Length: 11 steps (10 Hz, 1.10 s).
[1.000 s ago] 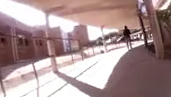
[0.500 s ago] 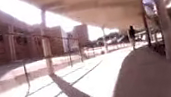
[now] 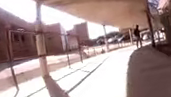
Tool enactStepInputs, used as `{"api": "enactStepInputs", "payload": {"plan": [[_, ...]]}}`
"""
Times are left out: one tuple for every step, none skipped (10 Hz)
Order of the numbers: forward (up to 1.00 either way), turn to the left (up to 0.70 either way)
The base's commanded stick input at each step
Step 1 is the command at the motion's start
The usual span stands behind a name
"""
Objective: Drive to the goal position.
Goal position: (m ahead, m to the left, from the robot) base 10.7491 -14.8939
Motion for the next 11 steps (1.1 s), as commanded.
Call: {"api": "enactStepInputs", "payload": {"plan": [[0.85, 0.00], [0.85, 0.00], [0.85, 0.00], [0.85, 0.00], [0.85, 0.00], [0.85, 0.00], [0.85, 0.00], [0.85, 0.00], [0.85, -0.34], [0.85, -0.34], [0.85, -0.34]]}}
